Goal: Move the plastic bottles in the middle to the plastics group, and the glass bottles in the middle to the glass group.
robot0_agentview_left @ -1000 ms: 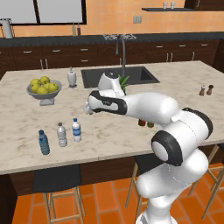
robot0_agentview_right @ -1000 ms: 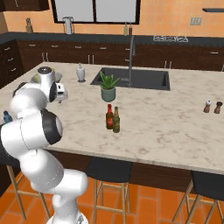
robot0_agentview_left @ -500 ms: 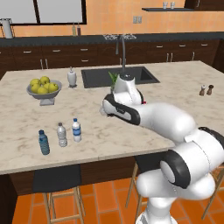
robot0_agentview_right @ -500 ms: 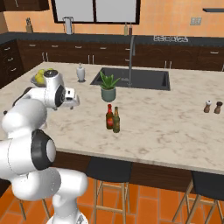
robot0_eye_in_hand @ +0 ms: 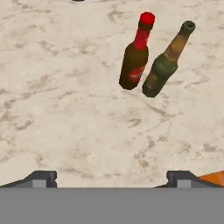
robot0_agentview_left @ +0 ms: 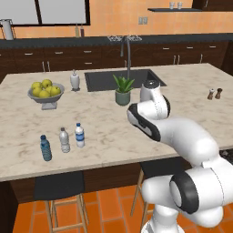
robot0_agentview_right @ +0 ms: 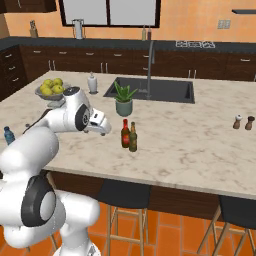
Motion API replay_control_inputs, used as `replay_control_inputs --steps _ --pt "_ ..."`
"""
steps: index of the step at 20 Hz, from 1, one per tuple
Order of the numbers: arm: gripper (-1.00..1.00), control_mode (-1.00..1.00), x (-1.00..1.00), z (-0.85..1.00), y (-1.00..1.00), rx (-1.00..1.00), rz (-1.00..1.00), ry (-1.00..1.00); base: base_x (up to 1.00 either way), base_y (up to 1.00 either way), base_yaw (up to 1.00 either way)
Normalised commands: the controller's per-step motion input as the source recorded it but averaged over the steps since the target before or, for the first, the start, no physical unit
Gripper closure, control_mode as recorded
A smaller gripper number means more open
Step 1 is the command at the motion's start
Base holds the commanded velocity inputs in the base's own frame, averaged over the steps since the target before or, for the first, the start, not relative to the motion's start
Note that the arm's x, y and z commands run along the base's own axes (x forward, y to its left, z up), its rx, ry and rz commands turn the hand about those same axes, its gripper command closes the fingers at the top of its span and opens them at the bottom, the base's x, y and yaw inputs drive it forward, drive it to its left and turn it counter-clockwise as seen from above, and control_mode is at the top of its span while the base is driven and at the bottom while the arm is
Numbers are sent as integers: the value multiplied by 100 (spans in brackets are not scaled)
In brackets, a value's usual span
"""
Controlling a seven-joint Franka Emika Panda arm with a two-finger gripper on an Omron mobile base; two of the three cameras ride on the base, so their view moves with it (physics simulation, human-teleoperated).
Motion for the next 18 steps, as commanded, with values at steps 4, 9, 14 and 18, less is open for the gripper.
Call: replay_control_inputs --steps 4,9,14,18 --pt "-100 -100 0 4 -100 0 -33 3 0 0 0" --pt "-100 -100 0 1 -98 0 -11 0 0 0 0" --pt "-100 -100 0 0 -58 0 9 0 0 0 0" --pt "-100 -100 5 -6 -31 1 25 0 0 0 0"
